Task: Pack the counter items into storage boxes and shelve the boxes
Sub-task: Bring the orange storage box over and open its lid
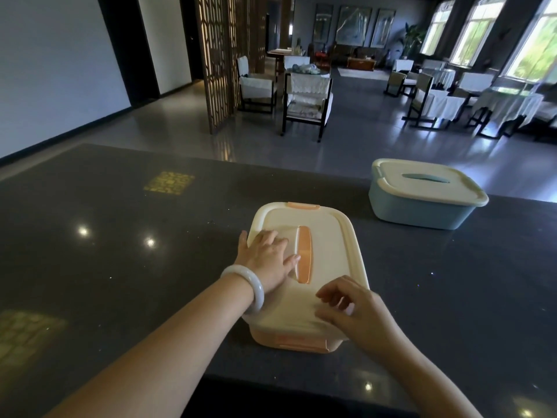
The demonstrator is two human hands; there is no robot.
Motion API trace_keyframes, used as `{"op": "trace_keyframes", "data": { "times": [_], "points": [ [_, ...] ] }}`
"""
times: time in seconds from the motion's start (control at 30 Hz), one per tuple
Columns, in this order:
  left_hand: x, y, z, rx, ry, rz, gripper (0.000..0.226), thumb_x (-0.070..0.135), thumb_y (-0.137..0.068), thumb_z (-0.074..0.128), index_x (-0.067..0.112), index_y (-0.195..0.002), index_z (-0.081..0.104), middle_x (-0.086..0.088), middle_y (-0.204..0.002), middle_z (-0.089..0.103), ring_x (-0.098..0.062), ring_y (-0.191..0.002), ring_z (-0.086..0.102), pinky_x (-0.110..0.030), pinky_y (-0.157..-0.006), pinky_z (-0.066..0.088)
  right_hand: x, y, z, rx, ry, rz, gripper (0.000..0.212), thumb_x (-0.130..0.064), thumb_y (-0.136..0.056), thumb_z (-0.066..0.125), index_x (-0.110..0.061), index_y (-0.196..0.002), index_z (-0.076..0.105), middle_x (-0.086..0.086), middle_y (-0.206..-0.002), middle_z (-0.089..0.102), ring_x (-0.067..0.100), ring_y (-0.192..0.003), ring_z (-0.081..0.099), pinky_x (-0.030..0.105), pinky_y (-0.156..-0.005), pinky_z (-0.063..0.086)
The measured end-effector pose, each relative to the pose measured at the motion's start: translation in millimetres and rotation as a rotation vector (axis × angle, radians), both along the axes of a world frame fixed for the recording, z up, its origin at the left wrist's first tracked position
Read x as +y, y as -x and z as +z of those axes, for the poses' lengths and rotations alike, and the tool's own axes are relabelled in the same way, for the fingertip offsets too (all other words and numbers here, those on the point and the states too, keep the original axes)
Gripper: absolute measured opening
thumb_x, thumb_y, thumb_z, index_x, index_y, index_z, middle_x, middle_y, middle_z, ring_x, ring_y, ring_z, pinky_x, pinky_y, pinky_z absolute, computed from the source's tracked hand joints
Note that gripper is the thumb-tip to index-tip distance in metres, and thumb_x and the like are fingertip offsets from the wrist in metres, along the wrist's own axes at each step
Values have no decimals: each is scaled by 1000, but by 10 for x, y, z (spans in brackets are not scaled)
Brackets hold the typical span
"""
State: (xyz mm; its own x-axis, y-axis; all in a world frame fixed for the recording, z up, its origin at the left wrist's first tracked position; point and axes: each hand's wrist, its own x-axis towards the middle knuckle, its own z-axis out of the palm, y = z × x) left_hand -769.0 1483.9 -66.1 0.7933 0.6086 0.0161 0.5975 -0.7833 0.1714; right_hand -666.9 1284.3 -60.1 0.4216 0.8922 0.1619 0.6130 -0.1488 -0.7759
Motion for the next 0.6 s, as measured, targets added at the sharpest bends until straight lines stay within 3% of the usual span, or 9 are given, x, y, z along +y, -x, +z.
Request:
{"op": "trace_keyframes", "data": {
  "times": [0.17, 0.23, 0.33, 0.5, 0.6],
  "points": [
    [124, -184, -9, 13, -47, -5, 64, 62, -96, 11, 33, -153, 5, 3, -163, -4, -26, -149, -7, -58, -115, -4, 414, -348, 173, -151, 45, -141, 15, -30, -84, 70, -39, -87, 59, -19, -90, 59, -4, -80, 57, 9, -64, 42],
    [143, -172, -79, 67, -7, -17, 68, 66, -92, 3, 37, -151, -10, 3, -162, -14, -28, -148, -13, -58, -115, -5, 635, -492, 231, -162, 52, -168, 13, -32, -86, 67, -37, -94, 58, -16, -101, 57, 1, -88, 56, 14, -72, 45],
    [140, -127, -185, 142, -70, -65, 73, 65, -93, 14, 35, -146, -27, 0, -158, -26, -32, -145, -21, -59, -116, -3, 987, -734, 237, -238, 135, -164, 26, -34, -90, 63, -30, -115, 56, -8, -125, 50, 13, -116, 46, 31, -93, 45],
    [120, -114, -141, 225, -96, -137, 83, 56, -95, 30, 31, -146, -30, -2, -155, -35, -36, -140, -30, -65, -113, -4, 1587, -1074, 195, -311, 300, -112, 52, -38, -93, 58, -24, -140, 42, 1, -145, 41, 24, -133, 35, 42, -107, 34],
    [111, -131, -125, 237, -105, -115, 74, 55, -96, 24, 31, -149, -23, -4, -157, -28, -37, -142, -27, -66, -113, -1, 1866, -1217, 127, -202, 466, -76, 49, -43, -94, 54, -28, -140, 43, 2, -140, 47, 26, -127, 45, 44, -107, 38]
  ]
}}
